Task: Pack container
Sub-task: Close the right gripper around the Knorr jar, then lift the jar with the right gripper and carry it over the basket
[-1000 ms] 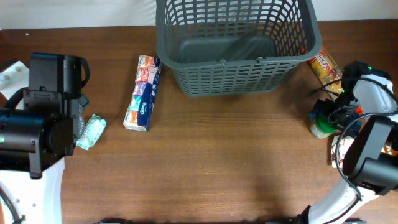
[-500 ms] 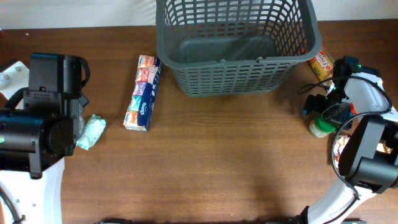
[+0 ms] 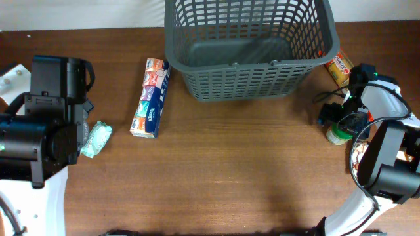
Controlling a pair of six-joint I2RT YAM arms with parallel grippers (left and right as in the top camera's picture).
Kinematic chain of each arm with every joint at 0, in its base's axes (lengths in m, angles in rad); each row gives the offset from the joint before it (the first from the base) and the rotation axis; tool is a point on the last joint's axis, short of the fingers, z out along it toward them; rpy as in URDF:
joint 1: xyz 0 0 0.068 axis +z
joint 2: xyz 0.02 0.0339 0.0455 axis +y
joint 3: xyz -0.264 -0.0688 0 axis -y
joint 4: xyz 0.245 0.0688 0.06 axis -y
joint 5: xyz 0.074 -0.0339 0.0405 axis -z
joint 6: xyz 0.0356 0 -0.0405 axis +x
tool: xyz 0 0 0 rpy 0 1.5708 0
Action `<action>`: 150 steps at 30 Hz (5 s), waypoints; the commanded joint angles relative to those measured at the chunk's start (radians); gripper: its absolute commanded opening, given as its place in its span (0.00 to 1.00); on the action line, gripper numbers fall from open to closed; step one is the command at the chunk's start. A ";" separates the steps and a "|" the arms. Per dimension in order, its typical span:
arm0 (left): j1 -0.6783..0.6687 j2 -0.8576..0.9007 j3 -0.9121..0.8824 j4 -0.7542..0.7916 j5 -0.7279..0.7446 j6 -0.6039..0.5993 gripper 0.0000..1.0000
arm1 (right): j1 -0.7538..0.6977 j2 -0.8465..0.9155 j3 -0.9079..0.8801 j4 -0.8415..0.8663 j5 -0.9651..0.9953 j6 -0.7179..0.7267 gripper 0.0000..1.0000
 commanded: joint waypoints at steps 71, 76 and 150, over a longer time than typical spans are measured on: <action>0.006 -0.011 0.010 -0.002 -0.007 -0.010 0.99 | -0.127 0.005 0.620 -0.343 0.073 0.022 0.04; 0.006 -0.011 0.010 -0.002 -0.007 -0.010 0.99 | -0.163 0.005 0.941 -0.484 -0.018 0.022 0.04; 0.006 -0.011 0.010 -0.002 -0.007 -0.009 0.99 | 0.429 0.462 1.169 -0.266 0.010 0.221 0.04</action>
